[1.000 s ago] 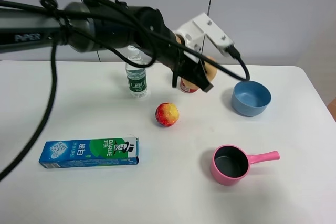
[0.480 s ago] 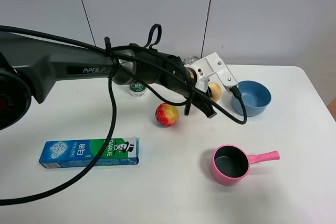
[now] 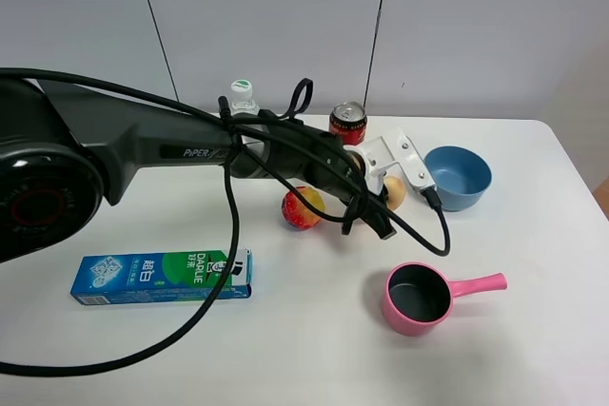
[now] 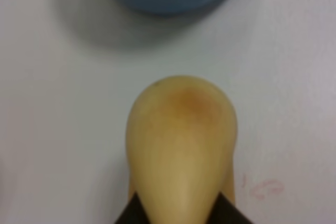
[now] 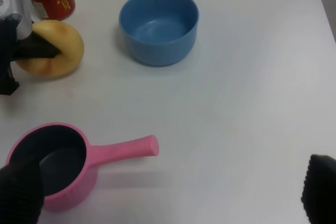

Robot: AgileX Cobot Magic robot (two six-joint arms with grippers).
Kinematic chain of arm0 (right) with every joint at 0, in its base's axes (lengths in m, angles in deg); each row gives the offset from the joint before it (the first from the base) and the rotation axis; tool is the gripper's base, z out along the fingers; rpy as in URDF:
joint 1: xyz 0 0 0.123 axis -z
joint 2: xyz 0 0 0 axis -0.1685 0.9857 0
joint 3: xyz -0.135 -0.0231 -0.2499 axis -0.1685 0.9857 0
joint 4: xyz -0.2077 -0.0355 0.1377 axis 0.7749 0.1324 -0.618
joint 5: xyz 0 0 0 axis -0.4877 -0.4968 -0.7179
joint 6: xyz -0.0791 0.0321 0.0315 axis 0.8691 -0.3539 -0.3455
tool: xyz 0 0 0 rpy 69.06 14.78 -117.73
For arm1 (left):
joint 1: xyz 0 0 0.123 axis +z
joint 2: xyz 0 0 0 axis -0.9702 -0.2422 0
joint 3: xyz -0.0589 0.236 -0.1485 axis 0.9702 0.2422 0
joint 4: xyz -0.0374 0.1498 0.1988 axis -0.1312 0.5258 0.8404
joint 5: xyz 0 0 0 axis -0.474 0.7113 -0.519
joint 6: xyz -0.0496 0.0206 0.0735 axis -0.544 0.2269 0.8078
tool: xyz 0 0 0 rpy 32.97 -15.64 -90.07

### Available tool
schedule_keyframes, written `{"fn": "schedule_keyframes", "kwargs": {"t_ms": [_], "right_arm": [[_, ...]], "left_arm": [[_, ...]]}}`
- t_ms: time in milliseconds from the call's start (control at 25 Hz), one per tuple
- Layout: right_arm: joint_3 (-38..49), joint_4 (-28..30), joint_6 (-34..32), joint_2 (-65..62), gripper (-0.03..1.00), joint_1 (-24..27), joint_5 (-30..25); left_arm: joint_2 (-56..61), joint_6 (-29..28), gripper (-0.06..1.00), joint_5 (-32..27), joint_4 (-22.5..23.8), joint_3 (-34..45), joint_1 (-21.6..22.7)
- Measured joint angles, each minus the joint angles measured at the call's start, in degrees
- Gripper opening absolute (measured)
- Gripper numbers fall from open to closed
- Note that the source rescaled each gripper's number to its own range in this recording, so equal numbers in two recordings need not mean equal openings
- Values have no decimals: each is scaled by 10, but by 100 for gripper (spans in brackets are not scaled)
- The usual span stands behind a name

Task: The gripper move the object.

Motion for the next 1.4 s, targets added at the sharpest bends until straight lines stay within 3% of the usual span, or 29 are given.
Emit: {"fn": "schedule_keyframes", "kwargs": {"t_ms": [120,200,320,400,480,920,1120,1240,1400], "right_arm": [[0,0,0,0,100,0,0],[0,0,0,0,100,0,0],[0,0,0,0,100,0,0],[0,0,0,0,100,0,0],[0,0,0,0,100,0,0],[0,0,0,0,100,0,0],[0,0,0,0,100,0,0],[0,0,0,0,100,0,0],[0,0,0,0,100,0,0]], "left_arm": [[-6,0,8,1,0,0,0],[-7,0,26,-2,0,0,0],[-7,0,66,-2,0,0,0],[-7,0,85,-2,0,0,0],[-7,-5,95,-4,-1,0,0],[86,-145,99,-31,2,0,0],[202,-225,99,-67,47,0,3],[269,-272,99,-87,95,-2,27],[344,-308,99,-124,139,-3,107]]}}
